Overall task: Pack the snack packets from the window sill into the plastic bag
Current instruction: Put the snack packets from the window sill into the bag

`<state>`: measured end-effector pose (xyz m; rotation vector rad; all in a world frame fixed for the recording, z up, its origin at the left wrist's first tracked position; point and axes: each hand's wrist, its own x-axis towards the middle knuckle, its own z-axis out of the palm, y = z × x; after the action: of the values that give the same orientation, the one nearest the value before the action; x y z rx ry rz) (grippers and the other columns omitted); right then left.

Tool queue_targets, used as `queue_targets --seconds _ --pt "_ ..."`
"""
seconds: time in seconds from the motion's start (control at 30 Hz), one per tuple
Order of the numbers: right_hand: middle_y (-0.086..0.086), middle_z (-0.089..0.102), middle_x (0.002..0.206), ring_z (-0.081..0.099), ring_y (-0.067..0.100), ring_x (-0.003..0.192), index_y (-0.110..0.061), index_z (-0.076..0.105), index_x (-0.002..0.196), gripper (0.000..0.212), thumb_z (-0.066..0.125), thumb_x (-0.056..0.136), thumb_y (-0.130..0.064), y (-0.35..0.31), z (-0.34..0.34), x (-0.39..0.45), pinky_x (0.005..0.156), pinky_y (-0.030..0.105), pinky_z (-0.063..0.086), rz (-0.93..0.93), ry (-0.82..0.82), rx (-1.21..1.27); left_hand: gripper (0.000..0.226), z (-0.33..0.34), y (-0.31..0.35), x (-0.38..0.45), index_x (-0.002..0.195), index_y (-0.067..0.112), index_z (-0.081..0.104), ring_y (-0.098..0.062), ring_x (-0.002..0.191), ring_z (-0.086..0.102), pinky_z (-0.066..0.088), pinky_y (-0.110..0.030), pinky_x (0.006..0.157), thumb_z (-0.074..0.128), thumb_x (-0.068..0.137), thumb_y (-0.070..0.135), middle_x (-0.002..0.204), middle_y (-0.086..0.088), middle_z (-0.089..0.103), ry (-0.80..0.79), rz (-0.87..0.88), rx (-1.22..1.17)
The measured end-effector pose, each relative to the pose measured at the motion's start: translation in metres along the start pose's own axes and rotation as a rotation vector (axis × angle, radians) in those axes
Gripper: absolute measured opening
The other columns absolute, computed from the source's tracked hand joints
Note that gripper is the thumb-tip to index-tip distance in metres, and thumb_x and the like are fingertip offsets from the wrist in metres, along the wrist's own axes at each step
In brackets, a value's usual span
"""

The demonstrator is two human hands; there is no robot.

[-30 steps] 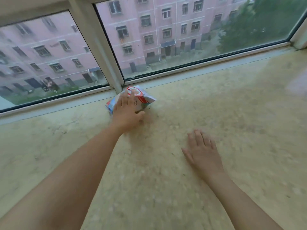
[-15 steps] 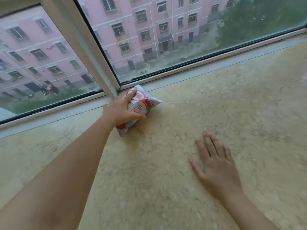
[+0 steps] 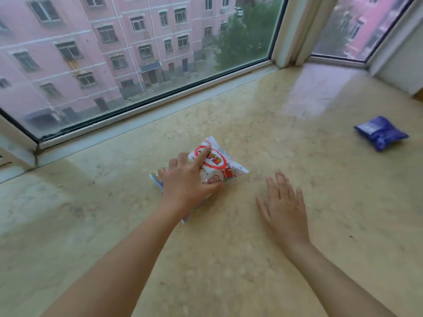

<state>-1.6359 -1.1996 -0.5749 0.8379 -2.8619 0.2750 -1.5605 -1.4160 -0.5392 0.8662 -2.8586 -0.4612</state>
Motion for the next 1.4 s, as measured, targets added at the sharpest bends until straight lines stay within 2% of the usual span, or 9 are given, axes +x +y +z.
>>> queue_targets --seconds 0.17,0.37,0.6,0.83,1.0,1.1,1.2,1.33,1.4 --pt "0.019 0.046 0.143 0.047 0.031 0.130 -0.004 0.054 0.131 0.049 0.060 0.087 -0.026 0.091 -0.022 0.020 0.101 0.055 0.038 0.157 0.044 -0.066 0.087 0.041 0.095 0.019 0.144 0.056 0.015 -0.027 0.132 0.030 0.023 -0.055 0.103 0.038 0.066 0.090 0.145 -0.002 0.032 0.026 0.125 0.002" --pt "0.018 0.043 0.145 0.043 0.030 0.133 -0.006 0.049 0.135 0.051 0.060 0.089 -0.026 0.154 -0.025 0.047 0.102 0.052 0.037 0.209 0.044 -0.100 0.092 0.071 0.170 0.042 0.144 0.052 0.020 -0.029 0.128 0.032 0.023 -0.054 0.100 0.022 0.059 0.088 0.143 -0.005 0.035 0.063 0.207 0.010" --pt "0.013 0.011 0.159 0.014 0.028 0.145 -0.015 0.025 0.147 0.060 0.045 0.094 -0.033 0.214 -0.028 0.109 0.113 0.041 0.020 0.296 -0.063 -0.216 0.081 0.091 0.215 0.082 0.143 0.051 0.022 -0.029 0.127 0.029 0.019 -0.056 0.104 0.046 0.072 0.081 0.139 -0.004 0.033 0.107 0.238 -0.035" --pt "0.006 -0.008 0.160 -0.004 0.034 0.146 -0.022 0.013 0.151 0.066 0.042 0.094 -0.035 0.243 -0.029 0.160 0.116 0.050 0.006 0.460 -0.210 -0.174 0.085 0.103 0.232 0.111 0.144 0.054 0.018 -0.030 0.128 0.029 0.016 -0.058 0.105 0.044 0.069 0.085 0.142 -0.003 0.032 0.096 0.256 -0.038" --pt "0.000 0.007 0.160 0.005 0.035 0.145 -0.026 0.026 0.147 0.069 0.051 0.086 -0.043 0.248 -0.032 0.179 0.115 0.051 0.012 0.572 -0.283 0.036 0.087 0.101 0.235 0.113 0.145 0.054 0.016 -0.030 0.128 0.028 0.016 -0.058 0.106 0.044 0.069 0.085 0.141 -0.003 0.031 0.081 0.256 -0.021" --pt "0.001 0.055 0.132 0.046 0.026 0.123 -0.023 0.055 0.125 0.046 0.055 0.081 -0.038 0.243 -0.036 0.165 0.100 0.040 0.031 0.450 0.001 0.029 0.087 0.100 0.236 0.114 0.144 0.054 0.015 -0.030 0.127 0.028 0.017 -0.058 0.106 0.041 0.068 0.087 0.141 -0.003 0.031 0.070 0.258 -0.027" --pt "0.001 0.065 0.099 0.057 0.025 0.098 -0.020 0.063 0.105 0.024 0.056 0.083 -0.028 0.237 -0.037 0.151 0.086 0.037 0.033 0.324 0.287 0.042 0.091 0.102 0.234 0.114 0.143 0.054 0.019 -0.031 0.124 0.033 0.021 -0.059 0.104 0.024 0.060 0.091 0.139 -0.003 0.034 0.091 0.264 -0.029" --pt "0.003 0.049 0.136 0.045 0.027 0.122 -0.024 0.045 0.137 0.055 0.053 0.090 -0.050 0.233 -0.028 0.147 0.095 0.040 0.038 0.551 0.099 0.145 0.094 0.104 0.232 0.112 0.143 0.053 0.020 -0.032 0.122 0.036 0.023 -0.057 0.103 0.016 0.057 0.091 0.138 -0.004 0.036 0.090 0.267 -0.008" --pt "0.000 0.047 0.141 0.044 0.025 0.126 -0.025 0.040 0.142 0.068 0.057 0.085 -0.057 0.230 -0.023 0.140 0.097 0.039 0.041 0.632 0.019 0.271 0.094 0.101 0.231 0.110 0.143 0.053 0.020 -0.031 0.121 0.037 0.025 -0.056 0.102 0.014 0.058 0.092 0.137 -0.004 0.036 0.075 0.264 -0.007"
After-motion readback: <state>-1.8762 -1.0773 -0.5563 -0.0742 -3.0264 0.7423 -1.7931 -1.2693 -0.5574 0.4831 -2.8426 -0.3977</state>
